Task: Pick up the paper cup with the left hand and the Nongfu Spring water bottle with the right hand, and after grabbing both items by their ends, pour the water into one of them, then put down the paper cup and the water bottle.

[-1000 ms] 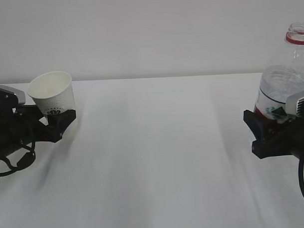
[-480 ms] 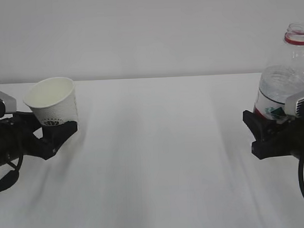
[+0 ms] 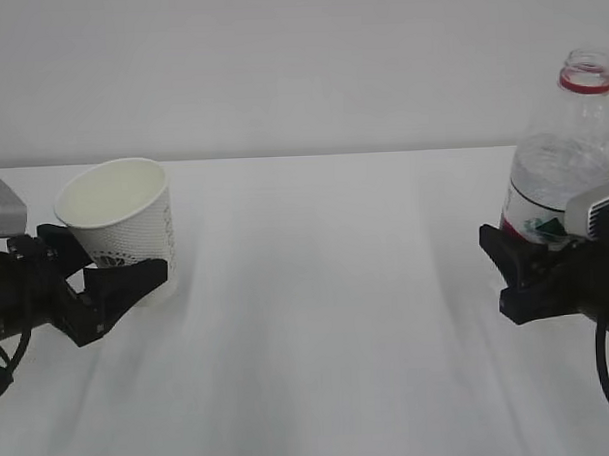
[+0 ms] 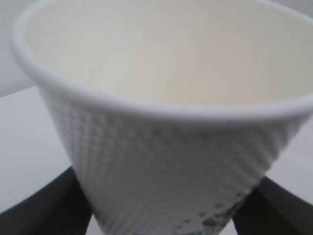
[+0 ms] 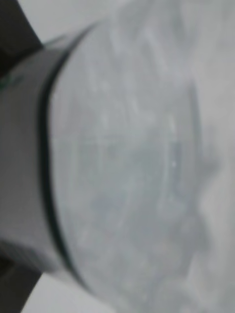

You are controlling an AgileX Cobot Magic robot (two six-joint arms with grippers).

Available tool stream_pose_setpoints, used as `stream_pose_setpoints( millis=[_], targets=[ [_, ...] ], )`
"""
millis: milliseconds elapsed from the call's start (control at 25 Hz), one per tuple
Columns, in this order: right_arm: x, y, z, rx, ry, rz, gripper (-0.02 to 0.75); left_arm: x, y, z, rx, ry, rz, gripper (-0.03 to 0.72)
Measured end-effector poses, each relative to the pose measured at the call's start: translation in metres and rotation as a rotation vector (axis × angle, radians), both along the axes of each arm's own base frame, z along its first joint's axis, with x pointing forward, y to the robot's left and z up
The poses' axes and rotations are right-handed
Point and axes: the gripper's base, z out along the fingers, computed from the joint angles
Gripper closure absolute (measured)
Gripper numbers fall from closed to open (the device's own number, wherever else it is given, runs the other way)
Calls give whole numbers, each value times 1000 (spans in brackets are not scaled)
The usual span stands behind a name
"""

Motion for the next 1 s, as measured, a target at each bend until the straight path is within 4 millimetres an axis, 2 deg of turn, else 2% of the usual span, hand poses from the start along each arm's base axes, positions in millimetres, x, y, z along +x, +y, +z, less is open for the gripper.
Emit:
stream_pose_setpoints(
  millis=[480,1000],
  targets=[
    [-1,3,0,-9,-2,34,258,-17,-11,2,7,48,-205,104],
    [-1,3,0,-11,-3,36,259,-25,-18,1,37,50,-314,104]
  ],
)
